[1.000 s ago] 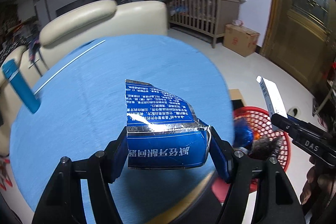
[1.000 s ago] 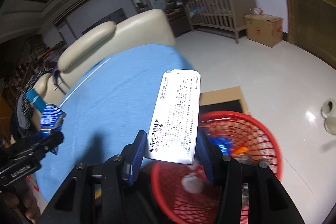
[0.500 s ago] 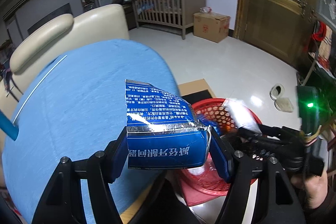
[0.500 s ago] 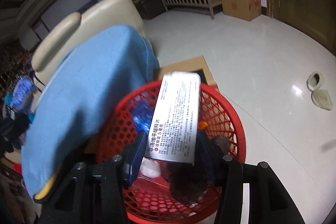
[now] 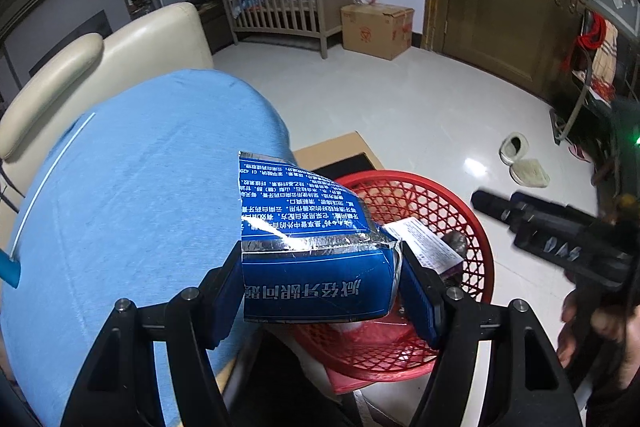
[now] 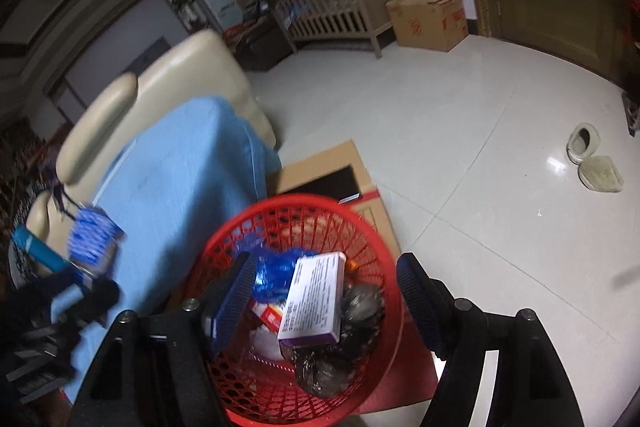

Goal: Collect trash

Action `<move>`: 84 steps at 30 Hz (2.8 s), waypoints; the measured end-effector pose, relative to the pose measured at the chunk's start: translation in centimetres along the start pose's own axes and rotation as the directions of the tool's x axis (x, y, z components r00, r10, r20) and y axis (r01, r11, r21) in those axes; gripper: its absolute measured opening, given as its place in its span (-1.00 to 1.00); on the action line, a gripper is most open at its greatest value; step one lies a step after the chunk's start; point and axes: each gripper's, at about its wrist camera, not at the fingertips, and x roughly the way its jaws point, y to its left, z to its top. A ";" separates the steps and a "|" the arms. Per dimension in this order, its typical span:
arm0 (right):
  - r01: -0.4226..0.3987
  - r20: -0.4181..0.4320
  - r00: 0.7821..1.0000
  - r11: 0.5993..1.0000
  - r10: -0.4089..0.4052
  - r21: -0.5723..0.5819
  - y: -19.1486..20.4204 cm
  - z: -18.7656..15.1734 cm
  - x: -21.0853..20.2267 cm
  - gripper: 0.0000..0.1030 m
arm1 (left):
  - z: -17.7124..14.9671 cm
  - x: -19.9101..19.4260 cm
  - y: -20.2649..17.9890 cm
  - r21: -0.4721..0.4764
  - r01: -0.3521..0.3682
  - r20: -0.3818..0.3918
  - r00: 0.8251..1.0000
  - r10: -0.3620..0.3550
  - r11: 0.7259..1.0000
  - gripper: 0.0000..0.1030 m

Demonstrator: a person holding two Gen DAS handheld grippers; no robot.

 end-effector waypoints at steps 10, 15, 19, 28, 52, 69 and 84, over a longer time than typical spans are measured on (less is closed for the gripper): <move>0.001 0.066 0.998 0.998 -0.005 0.056 -1.3 1.3 -1.9 0.47 | 0.1 2.2 -2.2 0.034 0.021 -0.044 0.999 -0.020 0.999 0.40; -0.005 0.075 0.997 0.997 0.000 0.071 -1.9 1.5 -2.1 0.47 | 0.2 3.0 -2.8 0.045 0.026 -0.059 0.998 -0.023 0.999 0.40; -0.009 0.080 0.997 0.997 0.003 0.080 -2.2 1.6 -2.3 0.47 | 0.1 3.9 -2.9 0.039 0.062 -0.093 0.994 -0.058 0.997 0.48; -0.017 0.089 0.996 0.996 0.010 0.083 -2.1 1.6 -2.4 0.47 | -0.4 4.7 -2.1 -0.003 0.108 -0.150 0.983 -0.107 0.994 0.53; -0.024 0.059 0.998 0.990 0.032 -0.142 8.6 0.5 -3.4 0.58 | -2.4 -3.6 7.1 -0.135 -0.020 0.062 0.998 0.028 0.991 0.53; 0.127 -0.051 0.988 0.956 -0.146 -0.264 13.3 -6.4 -1.5 0.75 | -6.8 -6.8 13.8 -0.285 -0.045 0.129 0.988 0.084 0.957 0.80; 0.166 0.003 0.985 0.946 -0.172 -0.279 15.5 -6.6 -3.4 0.75 | -7.8 -8.8 14.0 -0.274 -0.072 0.177 0.976 0.124 0.959 0.80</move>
